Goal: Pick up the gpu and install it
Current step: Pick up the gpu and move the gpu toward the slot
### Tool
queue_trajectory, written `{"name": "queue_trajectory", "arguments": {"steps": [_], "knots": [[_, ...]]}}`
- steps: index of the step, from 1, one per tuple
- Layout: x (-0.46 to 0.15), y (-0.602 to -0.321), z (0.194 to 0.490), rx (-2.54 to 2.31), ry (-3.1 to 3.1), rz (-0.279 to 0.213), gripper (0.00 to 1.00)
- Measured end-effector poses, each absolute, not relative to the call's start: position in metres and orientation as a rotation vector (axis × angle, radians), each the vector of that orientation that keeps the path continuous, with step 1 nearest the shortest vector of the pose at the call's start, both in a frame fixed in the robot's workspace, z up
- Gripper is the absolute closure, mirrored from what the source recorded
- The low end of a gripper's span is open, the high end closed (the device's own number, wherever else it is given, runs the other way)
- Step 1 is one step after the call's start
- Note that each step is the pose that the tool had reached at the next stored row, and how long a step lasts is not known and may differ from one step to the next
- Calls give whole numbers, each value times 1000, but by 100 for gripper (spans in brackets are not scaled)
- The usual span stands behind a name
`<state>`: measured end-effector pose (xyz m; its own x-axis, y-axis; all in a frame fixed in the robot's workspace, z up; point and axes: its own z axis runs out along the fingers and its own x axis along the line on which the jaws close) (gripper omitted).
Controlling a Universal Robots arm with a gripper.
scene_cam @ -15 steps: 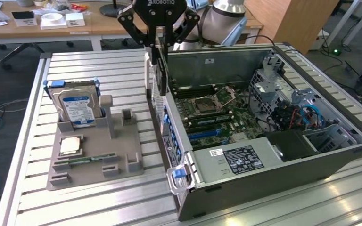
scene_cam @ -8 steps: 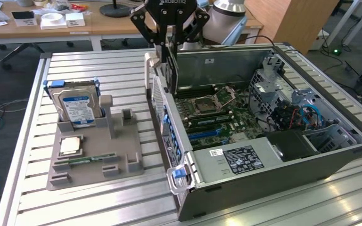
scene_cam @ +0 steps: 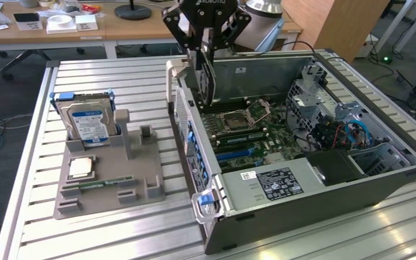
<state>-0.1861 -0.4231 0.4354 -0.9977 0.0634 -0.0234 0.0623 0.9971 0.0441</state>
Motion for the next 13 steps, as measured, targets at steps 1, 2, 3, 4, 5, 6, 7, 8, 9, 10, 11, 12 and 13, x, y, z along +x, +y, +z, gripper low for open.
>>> {"name": "queue_trajectory", "arguments": {"steps": [1,2,3,4,5,6,7,8,9,10,11,12,13], "knots": [[-184,-423,435,98,3115,67,74],[-181,-422,435,98,3115,67,74],[-179,-422,435,98,3115,67,74],[-176,-421,435,98,3115,67,74],[-174,-421,435,98,3115,67,74],[-171,-421,435,98,3115,67,74],[-169,-420,435,98,3115,68,74],[-166,-420,435,98,3115,68,74],[-164,-419,435,98,3115,67,74],[-161,-419,435,98,3115,67,74],[-159,-418,435,98,3115,67,74],[-156,-418,435,98,3115,67,74],[-154,-418,435,98,3115,67,74]]}}
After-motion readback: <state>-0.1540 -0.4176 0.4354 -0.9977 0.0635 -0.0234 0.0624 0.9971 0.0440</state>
